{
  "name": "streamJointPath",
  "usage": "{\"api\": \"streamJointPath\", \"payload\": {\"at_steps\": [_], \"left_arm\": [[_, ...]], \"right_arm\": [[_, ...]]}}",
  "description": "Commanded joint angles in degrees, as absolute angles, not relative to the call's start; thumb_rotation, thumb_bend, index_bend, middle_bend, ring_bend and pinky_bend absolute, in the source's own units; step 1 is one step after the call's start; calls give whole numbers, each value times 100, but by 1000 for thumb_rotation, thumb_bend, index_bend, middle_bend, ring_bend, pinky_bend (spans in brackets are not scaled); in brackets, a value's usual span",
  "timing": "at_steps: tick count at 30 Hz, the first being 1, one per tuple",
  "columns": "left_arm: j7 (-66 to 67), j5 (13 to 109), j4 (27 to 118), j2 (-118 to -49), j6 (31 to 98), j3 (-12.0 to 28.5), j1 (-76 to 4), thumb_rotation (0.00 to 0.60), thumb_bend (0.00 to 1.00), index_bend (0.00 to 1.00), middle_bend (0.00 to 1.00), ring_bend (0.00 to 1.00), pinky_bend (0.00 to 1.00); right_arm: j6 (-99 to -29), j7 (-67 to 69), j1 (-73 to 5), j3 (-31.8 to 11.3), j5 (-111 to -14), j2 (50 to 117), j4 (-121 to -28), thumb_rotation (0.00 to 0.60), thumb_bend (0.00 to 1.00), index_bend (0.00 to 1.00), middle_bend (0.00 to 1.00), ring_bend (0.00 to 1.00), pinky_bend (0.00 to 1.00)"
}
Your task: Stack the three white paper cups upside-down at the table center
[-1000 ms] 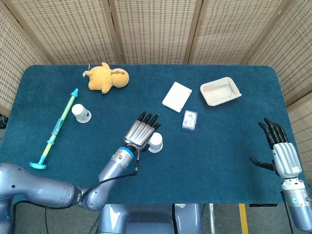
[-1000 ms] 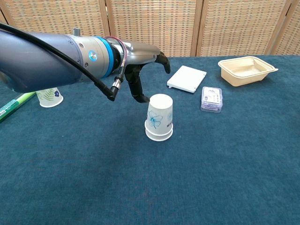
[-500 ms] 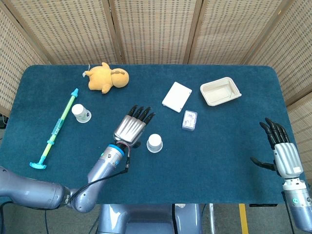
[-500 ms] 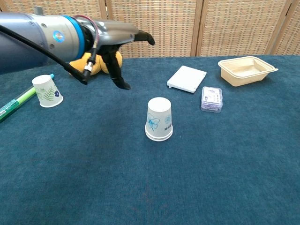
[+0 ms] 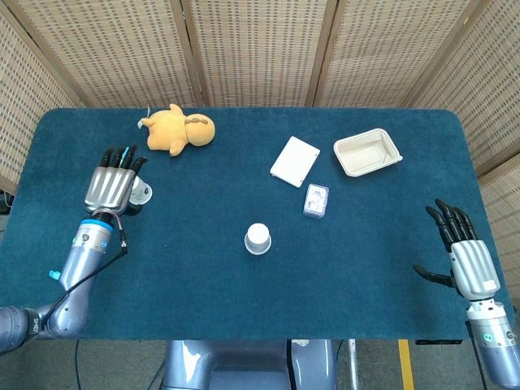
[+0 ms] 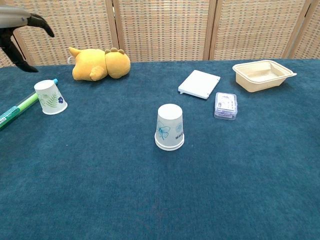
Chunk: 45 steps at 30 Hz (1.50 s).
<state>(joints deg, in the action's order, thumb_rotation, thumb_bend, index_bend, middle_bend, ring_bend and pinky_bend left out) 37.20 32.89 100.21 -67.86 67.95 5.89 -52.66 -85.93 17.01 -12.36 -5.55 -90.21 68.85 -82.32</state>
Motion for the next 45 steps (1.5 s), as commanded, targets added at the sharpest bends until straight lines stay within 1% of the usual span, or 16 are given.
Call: {"api": "streamJointPath", "payload": {"at_steps": [1,10,25,32,37,40,45], "left_arm": [[3130,3353,9020,-6915,6254,551,-4970,600,228,183,0,0,0],[2944,3277,7789,-7313,5335,602,-4976,600,227,176,0,0,0],[2857,3104,6704,-8064,4721,824,-5140,600,227,197,0,0,0],[3134,2835,6094,-8496,4399,860,-5334,600,227,214,0,0,0],[3298,2657,5883,-8646,4304,884,-5403,600,228,221,0,0,0],[3357,2576,5807,-8693,4257,898,-5424,600,228,246,0,0,0],[3452,2492,5685,-8772,4205,899,-5438,600,231,344,0,0,0]], "right_arm": [[-8549,1640,-1245,-558,-8987,6907,-8235,600,70,0,0,0,29],[-8449,1547,-1261,-604,-8847,6950,-8174,600,68,0,0,0,29],[-8295,1529,-1308,-657,-8703,7006,-8061,600,69,0,0,0,29],[-8308,1548,-1295,-656,-8711,6992,-8038,600,68,0,0,0,29],[-8264,1506,-1306,-648,-8700,6999,-8033,600,69,0,0,0,29],[-8253,1494,-1311,-652,-8691,7001,-8033,600,69,0,0,0,29],[-8249,1480,-1315,-657,-8690,7009,-8032,600,68,0,0,0,29]]}}
